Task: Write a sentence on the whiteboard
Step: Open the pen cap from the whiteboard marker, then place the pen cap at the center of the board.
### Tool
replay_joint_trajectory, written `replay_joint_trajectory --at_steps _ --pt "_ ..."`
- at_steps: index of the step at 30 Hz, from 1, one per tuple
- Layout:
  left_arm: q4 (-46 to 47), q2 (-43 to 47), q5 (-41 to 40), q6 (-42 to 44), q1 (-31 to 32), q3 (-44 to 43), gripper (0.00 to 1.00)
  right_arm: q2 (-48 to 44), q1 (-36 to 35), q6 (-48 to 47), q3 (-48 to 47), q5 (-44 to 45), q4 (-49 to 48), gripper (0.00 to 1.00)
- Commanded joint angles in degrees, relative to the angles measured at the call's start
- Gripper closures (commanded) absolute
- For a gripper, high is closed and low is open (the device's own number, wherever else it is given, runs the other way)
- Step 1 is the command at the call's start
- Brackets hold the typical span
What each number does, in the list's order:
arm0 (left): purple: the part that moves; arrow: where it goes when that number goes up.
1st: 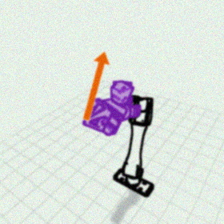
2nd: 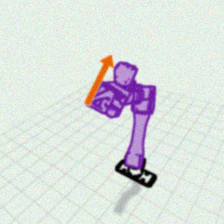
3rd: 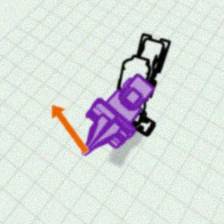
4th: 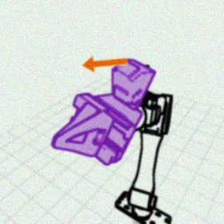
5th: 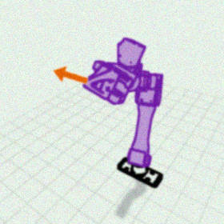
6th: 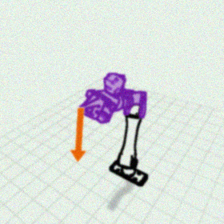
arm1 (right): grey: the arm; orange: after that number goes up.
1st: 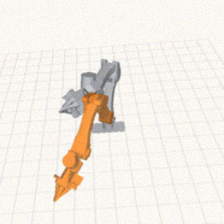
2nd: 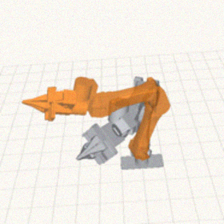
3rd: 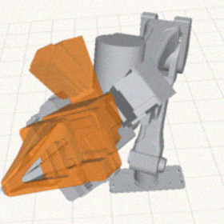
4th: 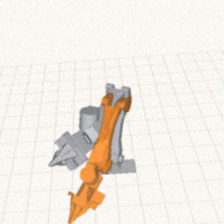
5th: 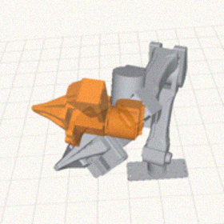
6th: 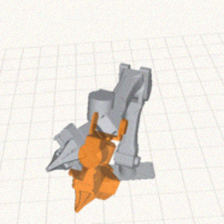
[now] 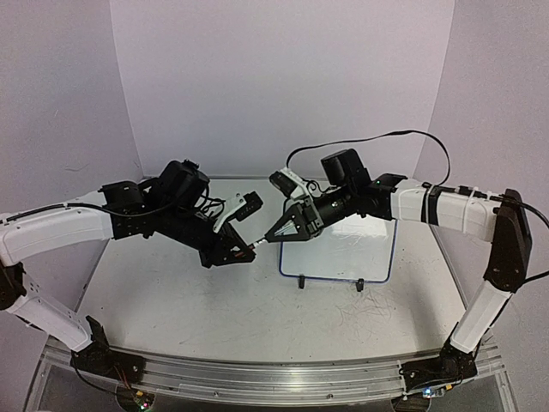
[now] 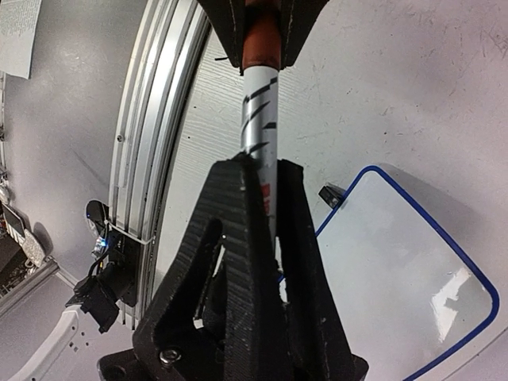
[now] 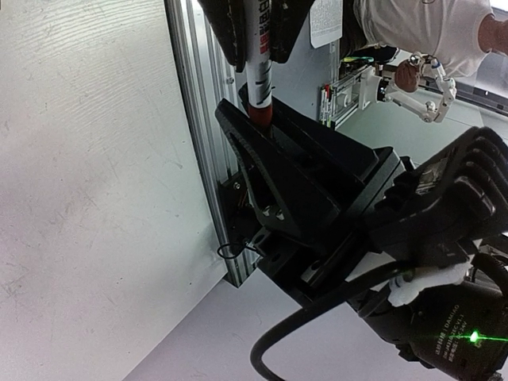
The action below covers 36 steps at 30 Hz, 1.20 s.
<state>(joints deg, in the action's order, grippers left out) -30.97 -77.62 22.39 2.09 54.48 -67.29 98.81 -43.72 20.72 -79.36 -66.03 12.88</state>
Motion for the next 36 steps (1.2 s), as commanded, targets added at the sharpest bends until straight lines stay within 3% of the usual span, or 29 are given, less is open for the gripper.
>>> replay_joint_trajectory --at_steps 1,14,17,22,28,31,36 --pt "0.52 3.40 -1.37 2.59 -0.25 1.68 1.00 -4.40 1.90 -2.04 1.16 -0.69 -1.29 1.00" --pt "0.79 7.38 -4.10 4.58 -2.42 6.29 1.00 -17.02 13.23 -6.37 7.77 1.18 -1.03 1.00" --pt "3.54 6.43 -8.93 0.97 -3.70 7.40 1.00 -19.93 15.12 -7.00 6.69 13.67 2.20 1.00" --pt "7.93 -0.74 -27.91 -13.59 -5.68 9.26 1.00 -25.67 15.55 -9.28 4.18 43.13 7.69 1.00" --pt "11.10 -13.08 -34.68 -28.04 -7.78 7.69 1.00 -37.59 15.51 -7.04 6.90 68.60 5.44 1.00" --pt "12.74 -16.90 -40.35 -33.38 -7.89 7.62 1.00 -42.11 15.51 -7.59 8.39 73.19 4.38 1.00" --pt "13.06 -23.26 -46.87 -38.06 -8.23 5.75 1.00 -46.22 15.51 -8.36 10.60 72.94 4.18 1.00"
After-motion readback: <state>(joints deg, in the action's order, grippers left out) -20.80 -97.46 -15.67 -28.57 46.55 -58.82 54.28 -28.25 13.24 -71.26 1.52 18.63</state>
